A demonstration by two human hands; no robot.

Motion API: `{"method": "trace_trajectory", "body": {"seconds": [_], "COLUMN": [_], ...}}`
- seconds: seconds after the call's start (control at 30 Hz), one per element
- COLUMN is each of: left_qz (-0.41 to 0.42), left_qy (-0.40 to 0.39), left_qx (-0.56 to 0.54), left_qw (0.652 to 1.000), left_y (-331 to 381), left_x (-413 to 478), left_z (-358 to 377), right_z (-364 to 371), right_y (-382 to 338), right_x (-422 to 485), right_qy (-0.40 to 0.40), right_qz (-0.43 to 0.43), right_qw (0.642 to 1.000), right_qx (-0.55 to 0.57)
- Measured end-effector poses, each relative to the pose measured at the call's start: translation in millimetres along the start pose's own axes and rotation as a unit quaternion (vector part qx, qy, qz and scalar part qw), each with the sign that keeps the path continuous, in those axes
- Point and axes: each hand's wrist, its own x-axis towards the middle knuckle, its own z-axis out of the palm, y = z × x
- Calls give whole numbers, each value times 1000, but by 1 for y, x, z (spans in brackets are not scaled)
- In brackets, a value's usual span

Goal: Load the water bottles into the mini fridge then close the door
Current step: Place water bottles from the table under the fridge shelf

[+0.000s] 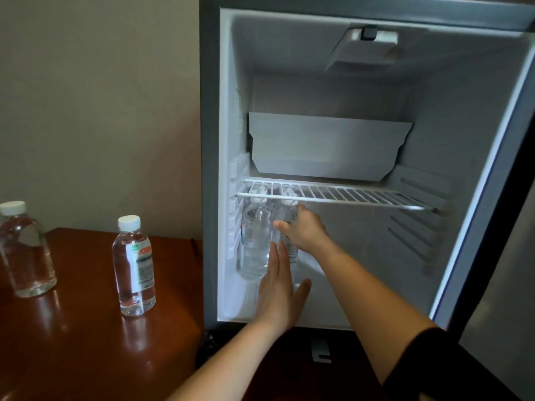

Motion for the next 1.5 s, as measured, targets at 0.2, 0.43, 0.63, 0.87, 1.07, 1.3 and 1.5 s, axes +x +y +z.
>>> {"method": "trace_trajectory", "body": {"seconds": [0.2,0.43,0.63,0.87,1.07,1.3,1.5], "left_qz": [-23,-50,-52,-39,-86,-154,-205], "left_qy": [-25,-76,-117,-126,-131,-89,-14], "left_qx": [-4,12,61,128,153,168,125], "left_qw": [999,996,990,983,976,970,971], "left_y": [2,14,38,47,25,-26,-74], "left_x": [-1,-9,-41,-92,-127,-137,-124], "left_z": [-7,-43,-97,-174,-234,-281,-290], "right_z": [-1,-15,-30,-22,13,68,111], "right_y": [1,0,-14,-55,-101,-151,-166], "right_x": [-5,-31,-71,-122,-134,-123,-93], "right_qy": [1,16,45,-63,-128,-145,-152], "right_qz": [-9,-14,-58,-161,-223,-250,-236], "right_qw": [1000,1000,994,975,953,943,948], "right_qx": [25,-5,-76,-136,-161,-167,-147]}}
